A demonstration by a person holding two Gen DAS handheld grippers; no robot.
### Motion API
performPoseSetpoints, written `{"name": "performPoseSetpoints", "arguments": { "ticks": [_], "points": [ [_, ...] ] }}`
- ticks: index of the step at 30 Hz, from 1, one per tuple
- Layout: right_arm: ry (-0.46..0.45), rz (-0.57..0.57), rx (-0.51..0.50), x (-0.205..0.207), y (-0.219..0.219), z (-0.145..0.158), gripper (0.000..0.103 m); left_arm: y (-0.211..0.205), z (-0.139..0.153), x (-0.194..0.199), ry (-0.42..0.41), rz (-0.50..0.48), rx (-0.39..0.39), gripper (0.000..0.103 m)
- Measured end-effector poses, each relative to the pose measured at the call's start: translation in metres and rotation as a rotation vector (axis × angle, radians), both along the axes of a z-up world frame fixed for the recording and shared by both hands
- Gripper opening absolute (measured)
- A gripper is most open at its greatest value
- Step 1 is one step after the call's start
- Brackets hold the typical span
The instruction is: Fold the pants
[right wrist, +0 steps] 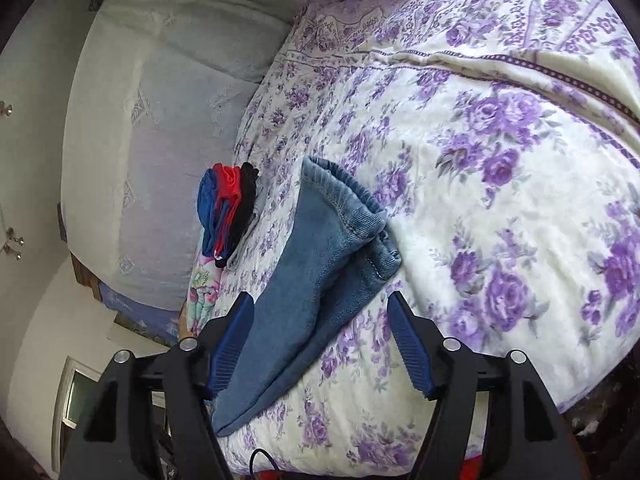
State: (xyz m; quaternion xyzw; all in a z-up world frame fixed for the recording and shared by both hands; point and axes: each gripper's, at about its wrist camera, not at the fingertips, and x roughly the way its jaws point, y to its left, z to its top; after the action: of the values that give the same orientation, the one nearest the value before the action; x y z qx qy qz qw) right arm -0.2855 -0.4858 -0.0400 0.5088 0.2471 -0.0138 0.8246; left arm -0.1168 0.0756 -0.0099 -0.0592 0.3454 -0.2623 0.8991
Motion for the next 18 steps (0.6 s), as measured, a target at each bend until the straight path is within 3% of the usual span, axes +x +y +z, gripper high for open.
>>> {"name": "performPoseSetpoints", "arguments": {
  "ticks": [2,4,6,8,9,12,14,16,18],
  "points": [
    [0.061,-0.02,-0.026,0.015,0.005,-0.003,0.076,0.0,0.0,0.0,0.001,0.003,-0.001,0.098],
    [0.055,-0.046,-0.043,0.027,0.01,0.001,0.093,0.001,0.0,0.0,0.0,0.003,-0.001,0.098],
    [0.036,-0.05,-0.073,0.04,0.013,0.008,0.091,0.001,0.0,0.0,-0.003,0.005,0.001,0.098],
    [0.007,-0.019,-0.125,0.057,0.015,0.01,0.05,0.001,0.0,-0.001,-0.007,0.005,0.002,0.098],
    [-0.005,-0.013,-0.149,0.063,0.014,0.012,0.022,0.001,0.0,-0.001,-0.005,0.005,-0.002,0.098],
    [-0.134,0.005,-0.327,0.066,0.019,0.047,0.018,0.004,0.001,0.0,0.007,0.016,-0.038,0.098],
    [-0.17,0.012,-0.351,0.059,0.019,0.057,0.018,0.005,0.001,0.0,0.008,0.032,-0.061,0.098],
    [-0.088,0.013,-0.344,0.056,0.009,0.038,0.018,0.001,0.0,0.0,-0.002,0.038,-0.042,0.098],
    [0.047,0.039,-0.248,0.058,-0.003,-0.001,0.019,-0.008,-0.002,-0.003,-0.026,0.038,0.021,0.098]
  ]
}}
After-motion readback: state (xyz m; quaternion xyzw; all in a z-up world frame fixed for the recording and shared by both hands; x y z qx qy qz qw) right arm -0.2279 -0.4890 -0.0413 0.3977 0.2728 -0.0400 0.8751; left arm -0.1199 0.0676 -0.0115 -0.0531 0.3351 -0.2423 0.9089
